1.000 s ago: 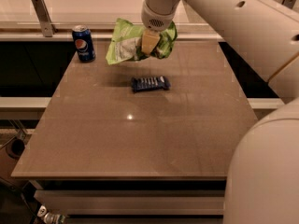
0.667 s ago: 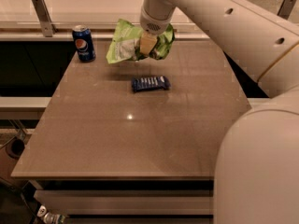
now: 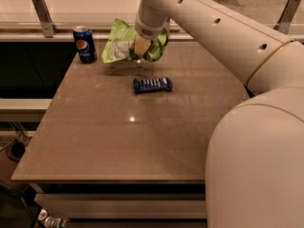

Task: Move green rice chip bag near pepsi can

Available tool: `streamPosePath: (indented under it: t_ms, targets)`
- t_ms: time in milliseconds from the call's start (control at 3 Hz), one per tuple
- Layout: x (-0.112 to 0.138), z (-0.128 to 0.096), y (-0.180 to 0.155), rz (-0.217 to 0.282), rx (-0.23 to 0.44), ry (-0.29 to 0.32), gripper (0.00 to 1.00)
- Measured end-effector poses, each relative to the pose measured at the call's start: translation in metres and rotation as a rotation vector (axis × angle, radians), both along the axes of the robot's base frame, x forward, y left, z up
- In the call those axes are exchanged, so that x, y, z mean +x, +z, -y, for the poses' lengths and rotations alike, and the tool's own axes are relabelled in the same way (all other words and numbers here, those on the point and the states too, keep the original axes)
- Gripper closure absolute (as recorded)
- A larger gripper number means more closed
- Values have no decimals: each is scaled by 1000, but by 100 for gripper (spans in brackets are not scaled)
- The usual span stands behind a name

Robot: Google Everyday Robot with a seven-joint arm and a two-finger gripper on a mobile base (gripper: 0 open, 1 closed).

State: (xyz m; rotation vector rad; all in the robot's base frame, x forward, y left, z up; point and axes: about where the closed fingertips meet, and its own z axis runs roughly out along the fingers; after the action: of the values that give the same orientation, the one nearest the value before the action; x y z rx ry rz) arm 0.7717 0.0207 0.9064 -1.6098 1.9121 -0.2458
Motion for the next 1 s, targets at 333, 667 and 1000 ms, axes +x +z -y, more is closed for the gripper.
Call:
streamPosePath:
  t_ms: [333, 667, 1000]
  targets:
    - [9, -16, -7, 4, 21, 26, 100]
    - [10, -17, -10, 0, 20, 27, 85]
    - [10, -18, -13, -4, 18, 28, 62]
